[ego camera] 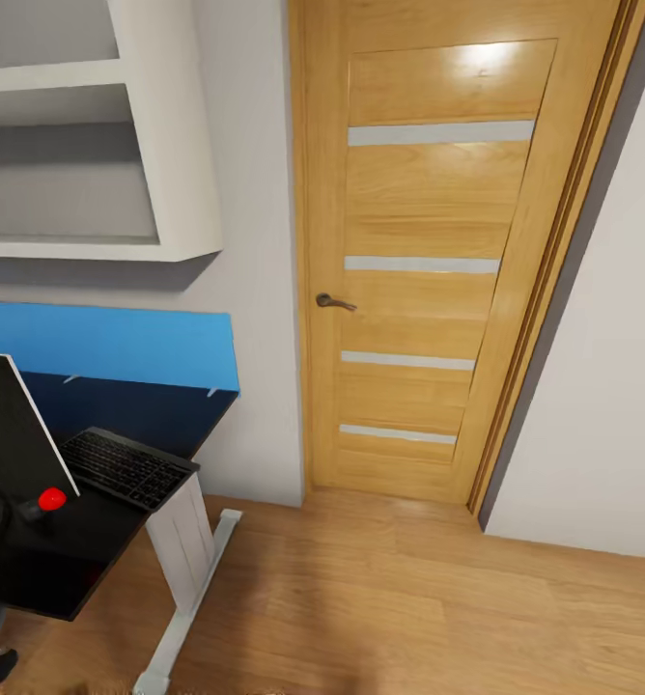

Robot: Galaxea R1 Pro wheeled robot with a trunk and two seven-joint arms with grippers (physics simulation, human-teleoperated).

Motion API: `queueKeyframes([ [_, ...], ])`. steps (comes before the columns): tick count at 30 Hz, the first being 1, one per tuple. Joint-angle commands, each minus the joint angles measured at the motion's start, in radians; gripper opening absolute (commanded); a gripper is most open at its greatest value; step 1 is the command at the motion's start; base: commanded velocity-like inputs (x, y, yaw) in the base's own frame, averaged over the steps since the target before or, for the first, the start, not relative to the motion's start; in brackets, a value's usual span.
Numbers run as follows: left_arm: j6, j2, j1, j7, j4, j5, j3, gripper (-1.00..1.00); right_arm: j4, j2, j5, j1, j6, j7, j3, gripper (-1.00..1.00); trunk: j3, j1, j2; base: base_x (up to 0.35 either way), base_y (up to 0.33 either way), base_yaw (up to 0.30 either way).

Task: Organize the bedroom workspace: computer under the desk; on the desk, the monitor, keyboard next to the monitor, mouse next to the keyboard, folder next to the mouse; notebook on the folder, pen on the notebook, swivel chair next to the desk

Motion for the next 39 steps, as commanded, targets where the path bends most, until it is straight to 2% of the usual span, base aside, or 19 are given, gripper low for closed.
queueKeyframes([
  [1,-0.001,0.0,0.0,0.0,-0.001,0.005,-0.001,1.0,0.0,0.0,-0.001,0.0,-0.003,-0.001,-0.001,1.0,-0.001,0.0,-0.001,0.0,0.0,0.286],
  [39,-0.001,0.0,0.0,0.0,-0.001,0.005,-0.001,1.0,0.001,0.001,-0.001,0.0,-0.003,0.0,-0.001,1.0,-0.001,0.0,-0.001,0.0,0.0,0.286],
])
